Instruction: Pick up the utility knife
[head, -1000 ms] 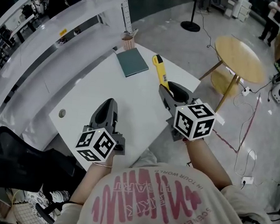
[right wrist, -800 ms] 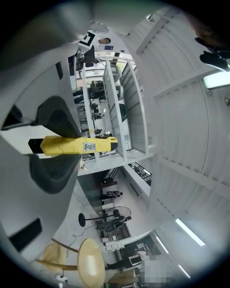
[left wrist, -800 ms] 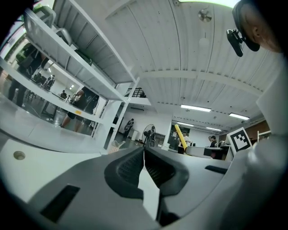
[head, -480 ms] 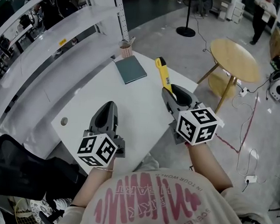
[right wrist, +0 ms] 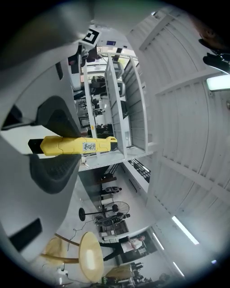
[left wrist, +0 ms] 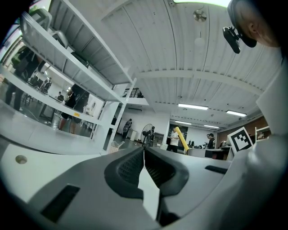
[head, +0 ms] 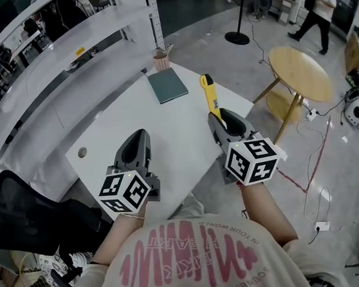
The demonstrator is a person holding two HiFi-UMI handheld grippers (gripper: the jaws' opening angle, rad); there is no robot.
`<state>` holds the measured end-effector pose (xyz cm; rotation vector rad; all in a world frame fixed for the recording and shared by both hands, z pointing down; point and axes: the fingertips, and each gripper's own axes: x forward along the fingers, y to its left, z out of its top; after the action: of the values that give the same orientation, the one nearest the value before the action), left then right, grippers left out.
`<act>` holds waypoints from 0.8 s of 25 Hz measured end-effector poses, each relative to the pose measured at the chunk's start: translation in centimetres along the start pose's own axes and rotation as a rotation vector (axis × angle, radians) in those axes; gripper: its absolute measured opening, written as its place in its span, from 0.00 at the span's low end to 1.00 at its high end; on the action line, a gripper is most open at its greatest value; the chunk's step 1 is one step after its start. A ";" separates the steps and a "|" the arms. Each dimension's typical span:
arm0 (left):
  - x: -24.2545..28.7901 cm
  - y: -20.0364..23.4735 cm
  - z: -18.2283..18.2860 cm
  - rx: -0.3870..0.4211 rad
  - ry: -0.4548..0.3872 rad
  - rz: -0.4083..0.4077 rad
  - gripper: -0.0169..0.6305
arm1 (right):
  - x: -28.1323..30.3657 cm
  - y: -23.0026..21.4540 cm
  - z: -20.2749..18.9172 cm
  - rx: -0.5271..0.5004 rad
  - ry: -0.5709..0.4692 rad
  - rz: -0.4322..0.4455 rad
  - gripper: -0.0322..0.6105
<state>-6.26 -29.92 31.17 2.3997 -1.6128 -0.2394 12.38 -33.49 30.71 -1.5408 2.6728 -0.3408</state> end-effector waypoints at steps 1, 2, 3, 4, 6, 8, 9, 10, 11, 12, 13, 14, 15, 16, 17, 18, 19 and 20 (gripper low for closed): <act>0.0 -0.1 0.0 0.000 0.000 0.001 0.07 | 0.0 0.1 0.0 -0.003 0.003 0.003 0.26; 0.0 -0.1 0.0 -0.001 0.001 0.001 0.07 | 0.0 0.1 0.0 -0.006 0.005 0.006 0.26; 0.0 -0.3 0.0 -0.001 0.002 0.000 0.07 | -0.1 0.1 0.0 -0.007 0.007 0.008 0.26; 0.0 -0.4 -0.1 -0.001 0.004 -0.001 0.07 | -0.1 0.0 0.0 -0.008 0.007 0.010 0.26; 0.0 -0.6 -0.3 -0.001 0.005 -0.001 0.07 | -0.2 -0.1 0.1 -0.007 0.007 0.012 0.26; 0.0 -0.6 -0.3 -0.001 0.003 0.003 0.07 | -0.3 -0.2 0.0 -0.009 0.011 0.014 0.26; -0.1 -0.7 -0.4 -0.001 0.002 0.005 0.07 | -0.3 -0.2 -0.2 -0.011 0.014 0.015 0.26; -0.2 -0.8 -0.4 0.000 0.002 0.006 0.07 | -0.4 -0.3 -0.3 -0.012 0.017 0.016 0.26; -0.3 -0.9 -0.5 0.000 0.003 0.007 0.07 | -0.4 -0.3 -0.4 -0.012 0.020 0.018 0.26; -0.3 -1.0 -0.6 -0.001 0.003 0.009 0.07 | -0.4 -0.3 -0.4 -0.011 0.022 0.021 0.26; -0.4 -1.0 -0.6 -0.003 0.003 0.012 0.07 | -0.4 -0.3 -0.4 -0.012 0.023 0.025 0.26; -0.4 -1.0 -0.6 -0.004 0.002 0.016 0.07 | -0.4 -0.3 -0.4 -0.015 0.025 0.030 0.26; -0.4 -1.0 -0.6 -0.006 0.001 0.020 0.07 | -0.4 -0.3 -0.4 -0.021 0.028 0.033 0.26; -0.4 -1.1 -0.6 -0.007 0.000 0.022 0.07 | -0.4 -0.3 -0.4 -0.027 0.030 0.036 0.26; -0.4 -1.1 -0.7 -0.008 -0.001 0.024 0.07 | -0.5 -0.3 -0.4 -0.033 0.033 0.037 0.26; -0.5 -1.2 -0.7 -0.009 -0.001 0.025 0.07 | -0.6 -0.4 -0.5 -0.036 0.035 0.037 0.26; -0.5 -1.3 -0.8 -0.010 0.000 0.026 0.07 | -0.7 -0.4 -0.6 -0.036 0.038 0.038 0.26; -0.6 -1.5 -0.8 -0.010 0.000 0.027 0.07 | -0.9 -0.5 -0.6 -0.033 0.039 0.039 0.26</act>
<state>-4.95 -28.76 31.55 2.3689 -1.6383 -0.2418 13.14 -32.87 31.35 -1.5041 2.7476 -0.3310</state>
